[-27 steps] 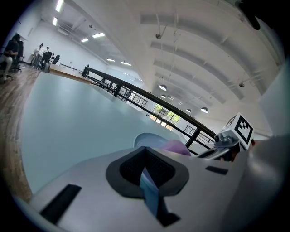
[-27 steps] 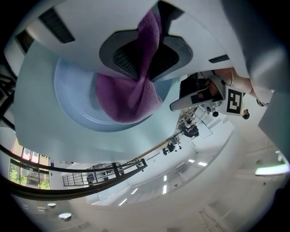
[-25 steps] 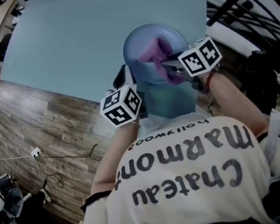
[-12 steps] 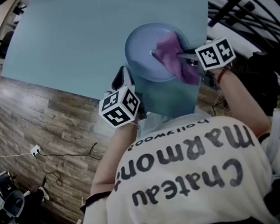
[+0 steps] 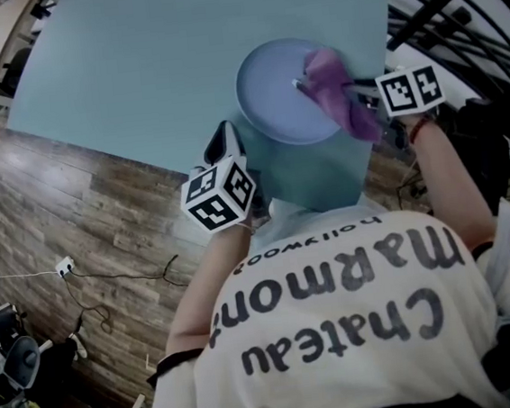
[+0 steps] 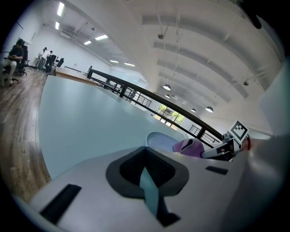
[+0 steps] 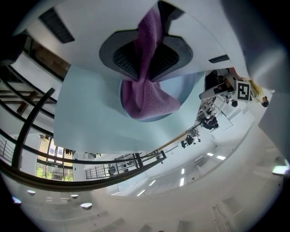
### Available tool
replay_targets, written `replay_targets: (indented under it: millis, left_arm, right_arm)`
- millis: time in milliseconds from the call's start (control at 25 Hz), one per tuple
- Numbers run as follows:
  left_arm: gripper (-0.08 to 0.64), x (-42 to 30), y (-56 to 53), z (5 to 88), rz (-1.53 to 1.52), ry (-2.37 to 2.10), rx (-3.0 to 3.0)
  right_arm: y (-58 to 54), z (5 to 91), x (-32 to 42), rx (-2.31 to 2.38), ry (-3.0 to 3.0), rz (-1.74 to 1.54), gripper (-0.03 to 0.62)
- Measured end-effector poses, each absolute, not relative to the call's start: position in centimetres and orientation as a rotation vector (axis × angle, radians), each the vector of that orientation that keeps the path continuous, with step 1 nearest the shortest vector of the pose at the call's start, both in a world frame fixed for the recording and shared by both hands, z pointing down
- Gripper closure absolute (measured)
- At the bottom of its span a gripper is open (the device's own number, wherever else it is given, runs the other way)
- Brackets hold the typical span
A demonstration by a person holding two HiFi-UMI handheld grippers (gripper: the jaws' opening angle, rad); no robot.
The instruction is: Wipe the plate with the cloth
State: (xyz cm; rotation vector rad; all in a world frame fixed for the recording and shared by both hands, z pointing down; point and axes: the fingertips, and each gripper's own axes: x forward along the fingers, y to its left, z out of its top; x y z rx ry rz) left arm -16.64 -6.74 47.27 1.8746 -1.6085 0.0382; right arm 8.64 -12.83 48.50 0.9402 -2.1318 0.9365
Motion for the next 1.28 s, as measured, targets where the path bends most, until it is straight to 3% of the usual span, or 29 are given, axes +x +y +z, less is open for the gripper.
replay_targets:
  millis: [280, 600, 880, 1280]
  left_arm:
    - [0.558, -16.3, -6.7, 47.0, 0.032, -1.597, 1.889]
    - [0.558, -11.5, -4.9, 48.3, 0.116, -1.435, 1.97]
    - [0.558, -10.1, -4.9, 48.9, 0.157, -1.401, 1.984]
    - [0.558, -9.4, -4.5, 49.1, 0.186, -1.456, 1.947]
  right_arm:
    - [-11.5, 45.4, 1.6, 0.767, -2.276, 0.873, 0.506]
    - [-7.1, 47.7, -6.8, 0.446, -2.287, 0.83, 0.506]
    - [-6.8, 47.8, -5.6, 0.455, -2.287, 0.888, 0.506]
    - [-7.8, 48.1, 2.0, 0.556, -2.244, 0.879, 0.506]
